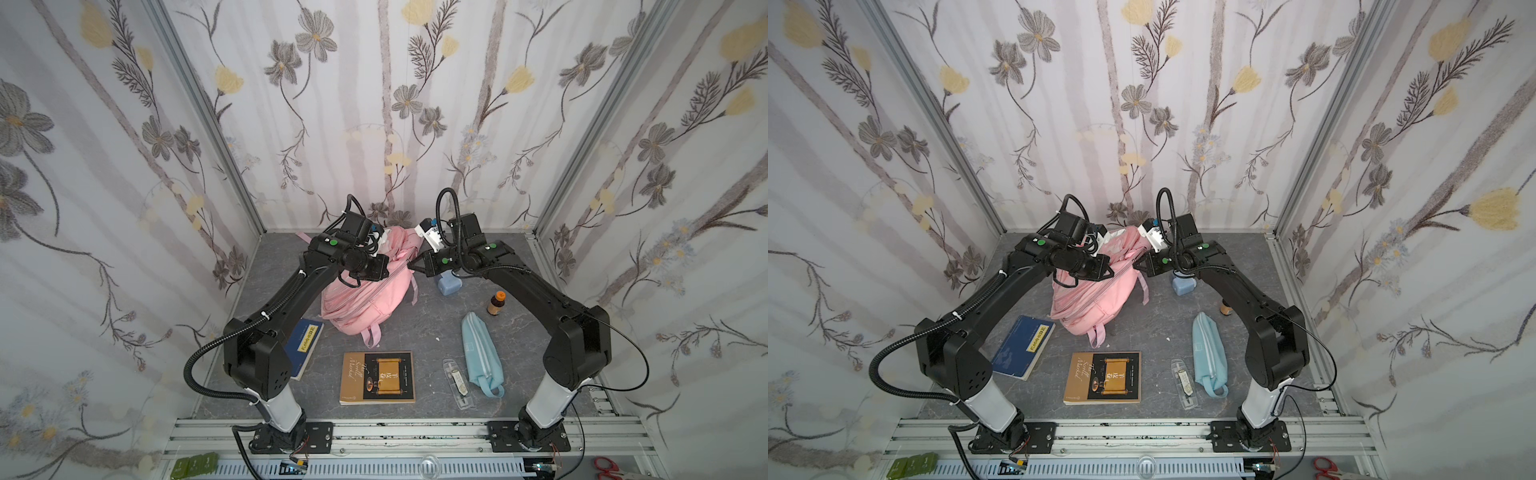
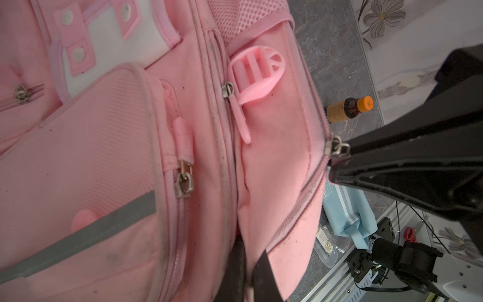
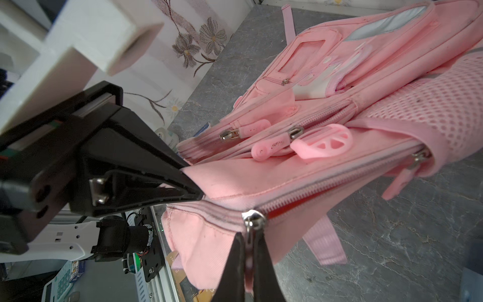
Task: Pack books, pencil case, and school supplies into a backpack
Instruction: Unzip the student bag at the center of the table.
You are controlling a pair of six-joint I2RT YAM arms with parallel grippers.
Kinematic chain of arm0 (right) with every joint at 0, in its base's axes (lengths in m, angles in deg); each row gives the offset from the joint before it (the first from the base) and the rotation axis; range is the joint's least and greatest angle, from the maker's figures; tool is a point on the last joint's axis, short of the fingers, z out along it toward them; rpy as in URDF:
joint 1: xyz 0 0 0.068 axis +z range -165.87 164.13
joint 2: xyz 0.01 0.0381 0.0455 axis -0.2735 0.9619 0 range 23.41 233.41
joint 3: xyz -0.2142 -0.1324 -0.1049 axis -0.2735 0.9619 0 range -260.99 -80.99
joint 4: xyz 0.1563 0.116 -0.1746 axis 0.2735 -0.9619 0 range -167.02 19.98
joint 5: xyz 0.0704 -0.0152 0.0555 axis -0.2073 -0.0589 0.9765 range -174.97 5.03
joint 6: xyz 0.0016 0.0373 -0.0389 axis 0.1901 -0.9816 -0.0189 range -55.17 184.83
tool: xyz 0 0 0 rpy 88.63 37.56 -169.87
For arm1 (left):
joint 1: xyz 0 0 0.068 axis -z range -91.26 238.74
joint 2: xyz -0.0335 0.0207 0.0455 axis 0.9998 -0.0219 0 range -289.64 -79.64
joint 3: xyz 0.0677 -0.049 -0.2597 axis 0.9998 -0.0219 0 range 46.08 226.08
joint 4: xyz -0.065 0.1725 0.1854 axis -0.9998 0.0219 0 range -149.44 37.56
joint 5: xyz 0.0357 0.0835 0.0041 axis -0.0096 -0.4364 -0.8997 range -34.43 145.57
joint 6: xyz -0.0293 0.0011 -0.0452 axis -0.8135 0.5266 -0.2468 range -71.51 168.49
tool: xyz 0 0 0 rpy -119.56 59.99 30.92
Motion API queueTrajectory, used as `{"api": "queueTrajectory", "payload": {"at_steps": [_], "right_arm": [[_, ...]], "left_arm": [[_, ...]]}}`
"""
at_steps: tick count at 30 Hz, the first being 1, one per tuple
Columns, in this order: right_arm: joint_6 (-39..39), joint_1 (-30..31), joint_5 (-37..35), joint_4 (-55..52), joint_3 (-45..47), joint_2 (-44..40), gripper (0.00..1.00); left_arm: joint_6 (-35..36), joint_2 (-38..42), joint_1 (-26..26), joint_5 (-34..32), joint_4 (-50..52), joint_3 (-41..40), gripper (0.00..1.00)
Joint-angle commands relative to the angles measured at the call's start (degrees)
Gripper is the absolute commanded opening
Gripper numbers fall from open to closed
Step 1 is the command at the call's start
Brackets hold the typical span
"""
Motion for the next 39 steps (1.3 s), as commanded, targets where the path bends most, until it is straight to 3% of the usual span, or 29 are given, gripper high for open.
{"api": "queueTrajectory", "payload": {"at_steps": [1, 7, 15, 20, 23, 26, 33, 39], "right_arm": [[-4.01, 0.73, 5.72, -5.7, -2.04, -0.08, 0.0], [-10.4, 2.08, 7.52, -7.37, -2.37, -0.1, 0.0], [-12.24, 1.46, 4.16, -5.44, -3.81, 1.82, 0.0], [-11.07, -2.4, 3.39, -6.08, -11.5, 7.26, 0.0], [-7.15, -3.02, 2.75, -12.25, -20.04, 11.52, 0.0], [-2.68, -2.96, 2.08, -19.07, -26.21, 14.32, 0.0], [2.23, -2.53, 0.01, -23.94, -25.58, 12.32, 0.0], [3.51, -0.19, -0.22, -23.38, -24.55, 10.52, 0.0]], "left_arm": [[-5.95, -2.6, 0.28, -6.86, 3.86, 5.19, 0.0], [-13.58, -4.17, 0.82, -3.18, 4.39, 9.39, 0.0], [-20.41, -0.45, 0.84, 12.71, -7.96, 3.28, 0.0], [-23.67, 1.0, 0.76, 19.52, -15.01, -1.82, 0.0], [-28.13, 0.11, 0.75, 23.3, -22.04, -3.72, 0.0], [-31.3, -1.28, 0.6, 24.07, -27.54, -3.0, 0.0], [-43.23, -2.91, -2.25, 23.61, -42.41, -4.03, 0.0], [-45.32, -3.98, -3.12, 19.89, -44.05, -4.43, 0.0]]}}
